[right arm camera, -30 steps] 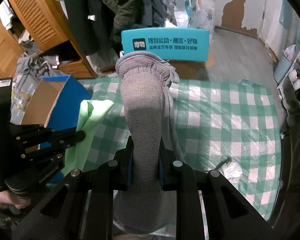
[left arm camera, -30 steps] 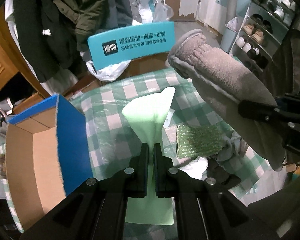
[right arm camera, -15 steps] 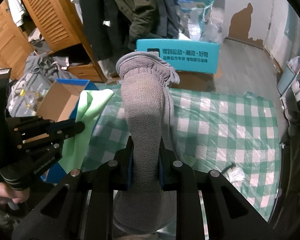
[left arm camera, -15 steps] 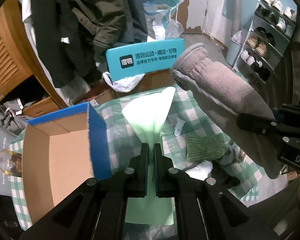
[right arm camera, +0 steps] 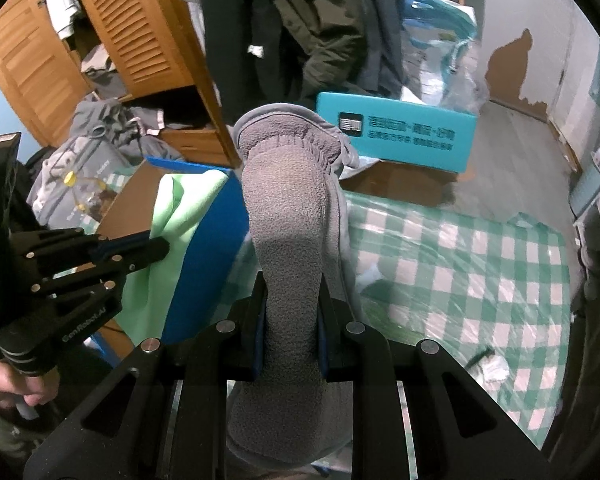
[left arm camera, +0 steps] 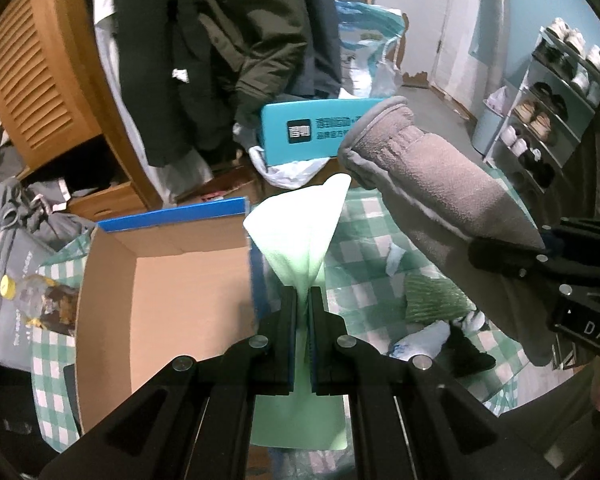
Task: Organize soft objects
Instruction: 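Lift the grey sock and green cloth with both tools toward the shoebox, then lower both held items into the shoebox and open both tools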
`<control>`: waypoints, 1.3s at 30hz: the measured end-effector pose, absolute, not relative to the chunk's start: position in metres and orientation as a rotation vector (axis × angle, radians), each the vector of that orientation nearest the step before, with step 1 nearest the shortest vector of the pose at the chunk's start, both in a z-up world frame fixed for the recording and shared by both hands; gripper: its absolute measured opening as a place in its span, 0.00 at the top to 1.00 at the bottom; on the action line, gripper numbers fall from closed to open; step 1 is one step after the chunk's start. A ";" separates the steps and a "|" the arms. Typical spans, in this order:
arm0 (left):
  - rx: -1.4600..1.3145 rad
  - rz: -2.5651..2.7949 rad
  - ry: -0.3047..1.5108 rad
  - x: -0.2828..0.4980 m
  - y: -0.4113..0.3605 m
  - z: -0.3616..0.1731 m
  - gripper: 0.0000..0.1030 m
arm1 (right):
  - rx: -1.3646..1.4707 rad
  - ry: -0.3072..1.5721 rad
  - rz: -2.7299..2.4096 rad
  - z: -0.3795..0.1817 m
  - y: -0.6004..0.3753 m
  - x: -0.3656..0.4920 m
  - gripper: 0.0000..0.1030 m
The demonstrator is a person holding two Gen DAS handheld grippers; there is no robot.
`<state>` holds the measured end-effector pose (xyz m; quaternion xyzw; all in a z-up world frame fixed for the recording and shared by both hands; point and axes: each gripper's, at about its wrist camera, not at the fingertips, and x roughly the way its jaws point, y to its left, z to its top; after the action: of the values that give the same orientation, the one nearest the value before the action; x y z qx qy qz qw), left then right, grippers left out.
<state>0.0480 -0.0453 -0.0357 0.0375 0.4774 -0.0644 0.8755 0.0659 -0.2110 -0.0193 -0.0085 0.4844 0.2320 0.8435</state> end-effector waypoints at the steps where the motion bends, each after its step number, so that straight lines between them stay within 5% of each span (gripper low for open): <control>1: 0.075 -0.128 0.995 0.047 -0.041 -0.035 0.95 | -0.021 1.024 0.496 -0.019 -0.207 0.066 0.82; 39: -0.069 0.113 1.060 0.039 0.114 -0.077 0.95 | -0.137 1.102 0.674 -0.038 -0.020 0.086 0.82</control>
<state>0.0392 0.1138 -0.0765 -0.0327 0.5050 0.0539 0.8608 0.0855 -0.0199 -0.0383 -0.0638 0.5131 0.3140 0.7963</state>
